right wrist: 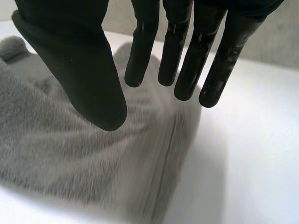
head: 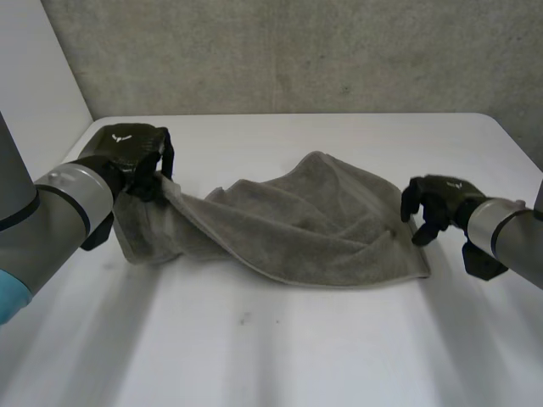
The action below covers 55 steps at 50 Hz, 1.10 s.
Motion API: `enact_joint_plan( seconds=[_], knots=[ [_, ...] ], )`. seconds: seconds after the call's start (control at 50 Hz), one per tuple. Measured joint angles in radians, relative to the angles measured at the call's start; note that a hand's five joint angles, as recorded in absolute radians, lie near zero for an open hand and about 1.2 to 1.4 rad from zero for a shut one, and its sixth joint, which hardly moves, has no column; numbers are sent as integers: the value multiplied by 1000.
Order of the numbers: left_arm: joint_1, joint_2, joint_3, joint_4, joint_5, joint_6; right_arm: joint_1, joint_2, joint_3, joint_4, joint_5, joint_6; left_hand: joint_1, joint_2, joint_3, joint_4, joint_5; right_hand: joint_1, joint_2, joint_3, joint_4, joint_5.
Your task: Fold the towel.
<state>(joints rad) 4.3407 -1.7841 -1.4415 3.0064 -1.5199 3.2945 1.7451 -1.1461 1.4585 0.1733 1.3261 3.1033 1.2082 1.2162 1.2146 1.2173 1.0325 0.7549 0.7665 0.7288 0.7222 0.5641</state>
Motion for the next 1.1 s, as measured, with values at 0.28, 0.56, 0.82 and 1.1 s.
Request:
enact_joint_plan(
  seconds=[0.28, 0.56, 0.82, 1.1],
  knots=[
    [0, -3, -34, 6, 4, 5, -49, -80, 216, -92, -23, -56, 0, 0, 0, 0, 0, -174, -191, -186, -173, -178],
    [3, -4, -55, 23, 4, 5, -56, -63, 391, -390, -95, -184, 0, 0, 0, 0, 0, -200, -220, -204, -200, -207],
    [3, -3, -66, 37, 4, 7, -54, 15, 361, -442, -90, -273, 0, 0, 0, 0, 0, -20, -33, -11, -6, -44],
    [24, 38, -36, 33, 2, 6, -61, -134, 199, -441, -23, -256, 0, 0, 0, 0, 0, 391, 559, 622, 631, 455]
  ],
)
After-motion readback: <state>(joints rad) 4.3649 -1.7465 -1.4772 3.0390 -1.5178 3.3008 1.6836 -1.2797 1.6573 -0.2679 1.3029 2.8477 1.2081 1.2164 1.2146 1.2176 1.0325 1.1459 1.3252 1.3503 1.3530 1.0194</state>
